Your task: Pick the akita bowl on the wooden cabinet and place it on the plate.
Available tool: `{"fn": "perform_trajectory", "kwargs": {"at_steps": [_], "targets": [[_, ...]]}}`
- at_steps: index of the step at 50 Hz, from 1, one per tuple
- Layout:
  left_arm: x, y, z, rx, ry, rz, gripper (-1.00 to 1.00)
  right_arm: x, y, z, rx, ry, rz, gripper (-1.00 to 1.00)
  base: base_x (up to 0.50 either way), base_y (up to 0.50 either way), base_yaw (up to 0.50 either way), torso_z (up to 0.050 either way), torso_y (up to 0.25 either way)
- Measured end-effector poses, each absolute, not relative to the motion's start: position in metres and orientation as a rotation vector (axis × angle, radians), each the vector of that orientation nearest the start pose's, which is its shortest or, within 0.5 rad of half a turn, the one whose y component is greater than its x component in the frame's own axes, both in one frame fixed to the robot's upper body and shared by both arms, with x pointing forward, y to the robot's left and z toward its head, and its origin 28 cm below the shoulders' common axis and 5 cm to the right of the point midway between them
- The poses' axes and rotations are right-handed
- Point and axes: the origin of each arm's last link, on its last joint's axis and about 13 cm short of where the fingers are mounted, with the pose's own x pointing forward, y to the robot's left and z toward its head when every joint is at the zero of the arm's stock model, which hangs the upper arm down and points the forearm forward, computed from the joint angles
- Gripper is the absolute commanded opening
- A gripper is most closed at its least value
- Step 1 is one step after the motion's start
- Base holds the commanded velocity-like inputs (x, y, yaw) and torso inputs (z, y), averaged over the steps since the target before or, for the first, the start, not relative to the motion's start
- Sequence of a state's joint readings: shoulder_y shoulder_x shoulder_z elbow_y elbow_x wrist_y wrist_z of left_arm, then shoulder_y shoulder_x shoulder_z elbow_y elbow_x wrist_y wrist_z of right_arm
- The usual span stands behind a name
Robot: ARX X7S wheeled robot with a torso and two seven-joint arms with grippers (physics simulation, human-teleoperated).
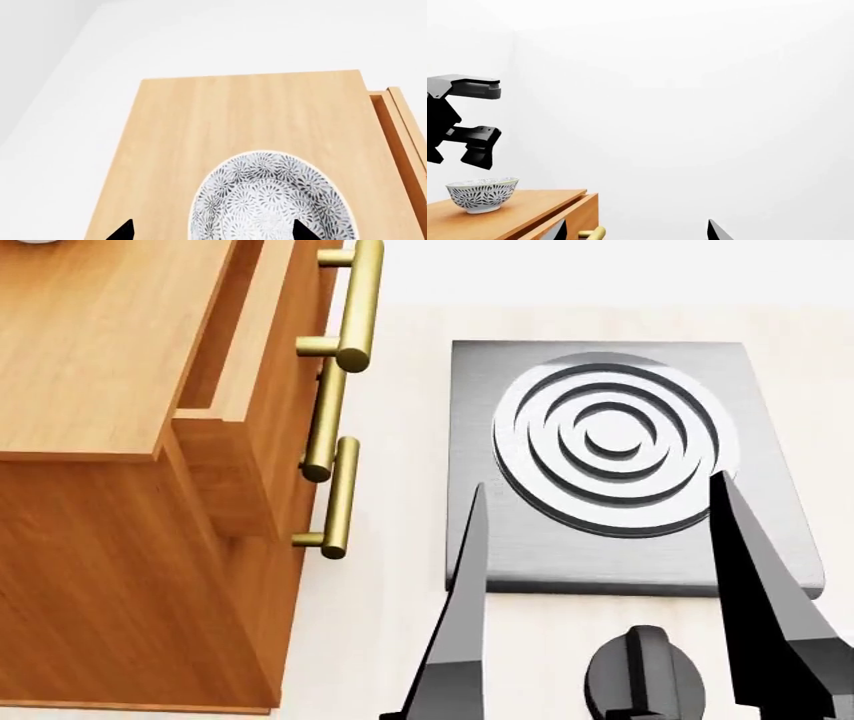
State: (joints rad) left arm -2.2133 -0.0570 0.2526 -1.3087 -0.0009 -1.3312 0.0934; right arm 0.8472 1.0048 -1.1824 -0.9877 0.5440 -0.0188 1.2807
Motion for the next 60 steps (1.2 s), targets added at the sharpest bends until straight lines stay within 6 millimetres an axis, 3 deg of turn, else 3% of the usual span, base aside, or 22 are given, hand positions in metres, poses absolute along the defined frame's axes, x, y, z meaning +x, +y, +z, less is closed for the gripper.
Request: {"fn": "perform_trajectory", "kwargs": {"at_steps": [38, 60], "targets": [[0.337, 0.254, 0.468, 0.036, 0.450, 0.168, 1.00, 0.146, -0.084, 0.210, 0.048, -0.639, 0.112, 1.00, 0.00, 0.00, 0.00, 0.000, -0.035], [0.344, 0.254, 0.457, 0.087, 0.470, 0.094, 1.00, 0.147, -0.083, 0.210, 0.048, -0.640, 0.109, 1.00, 0.00, 0.00, 0.00, 0.000, -0.001]]}}
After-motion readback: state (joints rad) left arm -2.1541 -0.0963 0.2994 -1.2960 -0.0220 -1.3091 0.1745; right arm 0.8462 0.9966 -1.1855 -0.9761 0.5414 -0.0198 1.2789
